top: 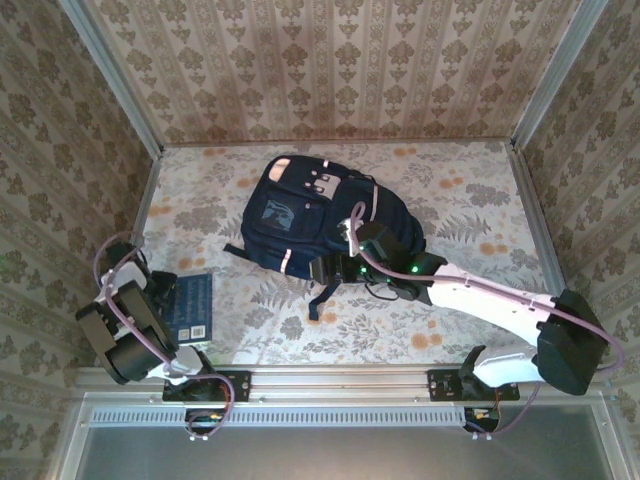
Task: Pack the student bag
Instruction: Move the book to the middle-left of the table.
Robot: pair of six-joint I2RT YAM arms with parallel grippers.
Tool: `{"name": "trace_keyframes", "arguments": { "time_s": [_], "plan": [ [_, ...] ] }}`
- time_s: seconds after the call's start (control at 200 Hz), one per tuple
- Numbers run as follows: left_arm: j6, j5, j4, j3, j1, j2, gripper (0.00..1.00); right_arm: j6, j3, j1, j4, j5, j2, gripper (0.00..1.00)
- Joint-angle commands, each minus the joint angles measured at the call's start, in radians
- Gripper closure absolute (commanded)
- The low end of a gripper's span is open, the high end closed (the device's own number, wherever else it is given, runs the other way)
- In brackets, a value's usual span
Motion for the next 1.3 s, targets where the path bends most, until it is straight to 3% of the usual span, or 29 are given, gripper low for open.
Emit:
{"name": "trace_keyframes", "arguments": {
  "time_s": [0.0, 0.29, 0.43, 0.655, 0.99, 1.295],
  "plan": [
    [-0.075, 0.206, 0.061, -0.097, -0.067, 0.022, 0.04, -0.017, 0.061, 0.016, 0.002, -0.062, 0.054, 0.04],
    [-0.206, 0.360, 0.143, -0.271, -0.210, -0.155, 0.03, -0.067, 0.348, 0.102, -0.171, -0.217, 0.380, 0.05],
    [-0.280, 0.368, 0.150, -0.313, -0.320, -0.262, 0.02, -0.032, 0.494, 0.146, -0.203, -0.299, 0.553, 0.05],
    [-0.346, 0.410, 0.137, -0.348, -0.411, -0.378, 0.01, 0.037, 0.673, 0.138, -0.235, -0.341, 0.764, 0.07],
    [-0.327, 0.540, 0.200, -0.489, -0.483, -0.583, 0.03, 0.079, 0.764, 0.098, -0.256, -0.359, 0.898, 0.10],
    [-0.279, 0.638, 0.228, -0.507, -0.482, -0.752, 0.14, 0.094, 0.702, 0.088, -0.231, -0.334, 0.919, 0.18]
  ]
}}
